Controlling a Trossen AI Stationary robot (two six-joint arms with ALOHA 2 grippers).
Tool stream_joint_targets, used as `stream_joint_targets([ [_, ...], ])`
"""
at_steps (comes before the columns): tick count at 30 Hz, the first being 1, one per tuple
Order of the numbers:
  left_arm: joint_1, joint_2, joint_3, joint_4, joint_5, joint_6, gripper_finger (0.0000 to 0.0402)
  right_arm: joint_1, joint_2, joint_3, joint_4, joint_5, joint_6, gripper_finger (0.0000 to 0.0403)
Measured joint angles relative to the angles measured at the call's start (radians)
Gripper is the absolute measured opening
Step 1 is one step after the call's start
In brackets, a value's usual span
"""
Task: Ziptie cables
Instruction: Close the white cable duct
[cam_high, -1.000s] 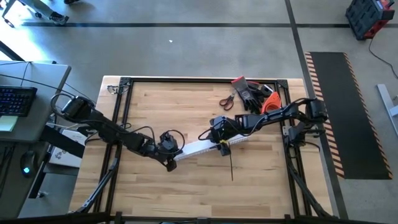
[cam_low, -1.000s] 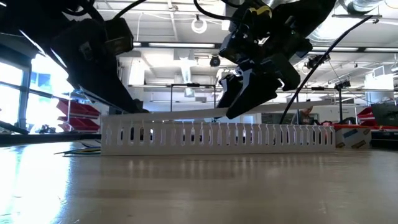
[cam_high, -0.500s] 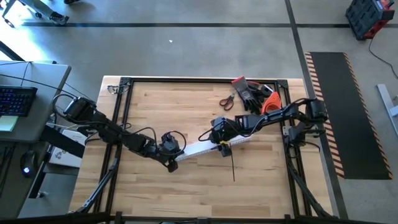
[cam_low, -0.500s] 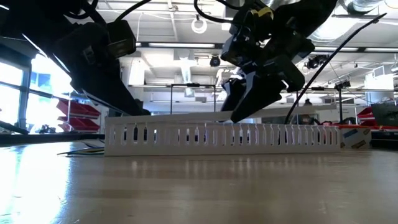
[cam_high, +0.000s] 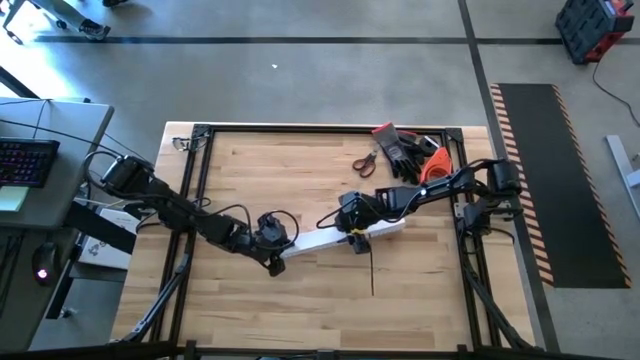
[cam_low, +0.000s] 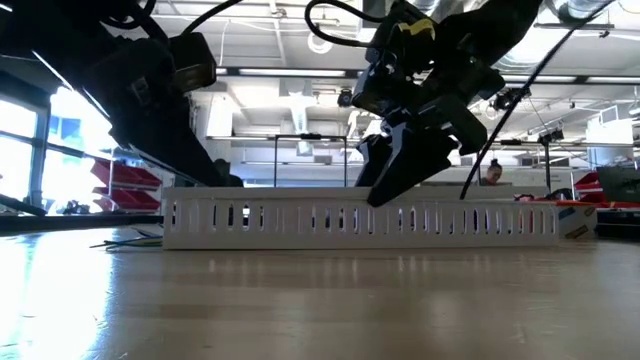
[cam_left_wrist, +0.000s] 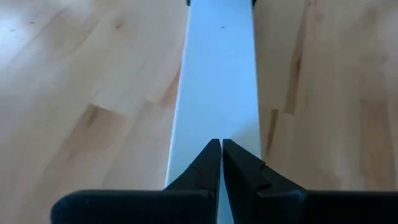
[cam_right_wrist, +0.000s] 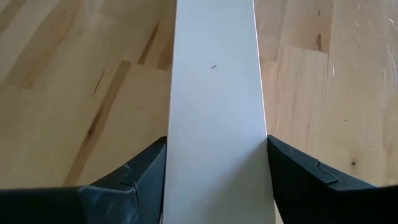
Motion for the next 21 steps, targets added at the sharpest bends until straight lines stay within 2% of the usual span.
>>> stream_joint_targets([
  [4, 0.008, -0.025, 0.039, 0.059, -0.004, 0.067, 0.0000, 0.001, 0.000, 0.000, -0.001, 0.001, -0.002, 0.0211],
  [8, 0.059, 0.006, 0.039, 0.195, 0.059, 0.142, 0.0000, 0.002, 0.000, 0.000, 0.006, 0.001, -0.002, 0.0211],
  [15, 0.144, 0.198, 0.040, 0.418, 0.230, 0.167, 0.0000, 0.004, 0.001, -0.001, 0.019, 0.002, -0.002, 0.0211],
  [21, 0.168, 0.298, 0.047, 0.471, 0.270, 0.126, 0.0000, 0.009, 0.001, -0.003, 0.014, 0.007, -0.004, 0.0211],
])
